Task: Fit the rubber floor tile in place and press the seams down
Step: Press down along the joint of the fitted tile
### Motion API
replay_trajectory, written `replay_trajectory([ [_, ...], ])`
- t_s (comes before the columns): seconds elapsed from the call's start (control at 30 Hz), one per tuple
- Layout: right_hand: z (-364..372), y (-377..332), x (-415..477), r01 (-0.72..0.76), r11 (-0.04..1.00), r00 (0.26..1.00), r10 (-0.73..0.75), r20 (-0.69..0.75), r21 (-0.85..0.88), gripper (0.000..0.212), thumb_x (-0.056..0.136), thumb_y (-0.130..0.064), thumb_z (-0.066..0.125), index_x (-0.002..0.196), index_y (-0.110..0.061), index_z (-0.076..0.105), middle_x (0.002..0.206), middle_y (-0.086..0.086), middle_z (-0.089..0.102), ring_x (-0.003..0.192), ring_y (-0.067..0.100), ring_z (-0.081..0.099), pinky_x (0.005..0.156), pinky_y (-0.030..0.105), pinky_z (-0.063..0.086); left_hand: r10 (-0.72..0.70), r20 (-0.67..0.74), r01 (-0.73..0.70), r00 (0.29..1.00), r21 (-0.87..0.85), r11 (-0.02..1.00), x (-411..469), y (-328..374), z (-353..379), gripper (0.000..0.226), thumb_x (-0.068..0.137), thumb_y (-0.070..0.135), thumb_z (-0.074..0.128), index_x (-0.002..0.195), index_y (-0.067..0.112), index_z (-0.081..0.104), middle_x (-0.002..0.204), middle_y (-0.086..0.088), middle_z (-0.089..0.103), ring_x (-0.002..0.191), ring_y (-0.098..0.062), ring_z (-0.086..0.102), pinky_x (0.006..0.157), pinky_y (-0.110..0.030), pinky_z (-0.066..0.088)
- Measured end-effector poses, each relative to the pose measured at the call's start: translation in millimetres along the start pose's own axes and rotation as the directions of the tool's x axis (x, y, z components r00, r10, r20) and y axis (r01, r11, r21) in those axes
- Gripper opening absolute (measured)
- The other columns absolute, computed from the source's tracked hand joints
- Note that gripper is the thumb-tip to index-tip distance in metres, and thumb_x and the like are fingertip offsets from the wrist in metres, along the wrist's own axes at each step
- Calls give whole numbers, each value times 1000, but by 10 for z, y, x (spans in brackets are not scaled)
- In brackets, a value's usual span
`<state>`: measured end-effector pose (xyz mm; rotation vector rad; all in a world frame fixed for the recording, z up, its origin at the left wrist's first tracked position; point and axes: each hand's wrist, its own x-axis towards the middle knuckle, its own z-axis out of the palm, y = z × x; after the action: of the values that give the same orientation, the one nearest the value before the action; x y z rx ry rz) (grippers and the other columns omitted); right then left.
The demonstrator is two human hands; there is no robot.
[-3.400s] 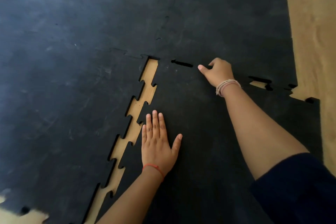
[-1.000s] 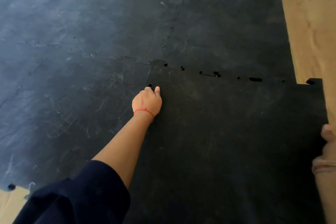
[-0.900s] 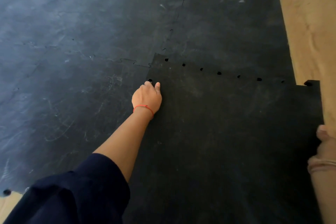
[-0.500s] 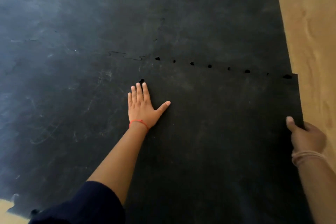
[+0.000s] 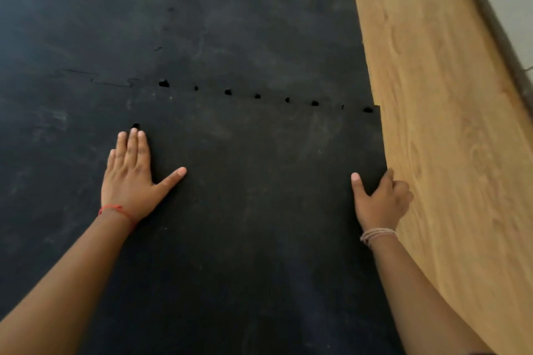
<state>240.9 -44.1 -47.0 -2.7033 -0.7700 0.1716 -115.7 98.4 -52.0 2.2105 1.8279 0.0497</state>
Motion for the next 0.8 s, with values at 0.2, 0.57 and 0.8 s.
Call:
replay_trajectory([
  [0.2, -4, -13, -81, 105, 992, 993, -108, -43, -70, 81, 84, -51, 55, 143, -6, 24, 109, 27, 42, 101, 38, 38, 93, 43, 25, 27, 12, -27, 1000, 17, 999, 49, 5, 10, 112, 64, 80, 15, 145, 4, 1, 155, -13, -1, 142, -21, -7, 116, -37, 1],
  [0.57, 22, 15, -29, 45, 996, 999, -47, -25, -79, 84, 79, -57, 55, 141, -5, 32, 114, 29, 39, 107, 42, 35, 100, 46, 22, 44, 27, -44, 999, 10, 999, 49, 41, -40, 112, 63, 78, 14, 145, 4, -2, 155, -14, -4, 142, -21, -10, 115, -34, -4],
  [0.8, 48, 39, 8, -19, 993, 998, 27, 62, -116, 92, 77, -70, 46, 143, -9, 27, 120, 31, 38, 116, 44, 32, 105, 48, 18, 54, 38, -55, 998, 34, 998, 40, 21, -44, 109, 64, 78, 7, 144, 6, -9, 154, -11, -12, 139, -16, -18, 114, -31, -9],
])
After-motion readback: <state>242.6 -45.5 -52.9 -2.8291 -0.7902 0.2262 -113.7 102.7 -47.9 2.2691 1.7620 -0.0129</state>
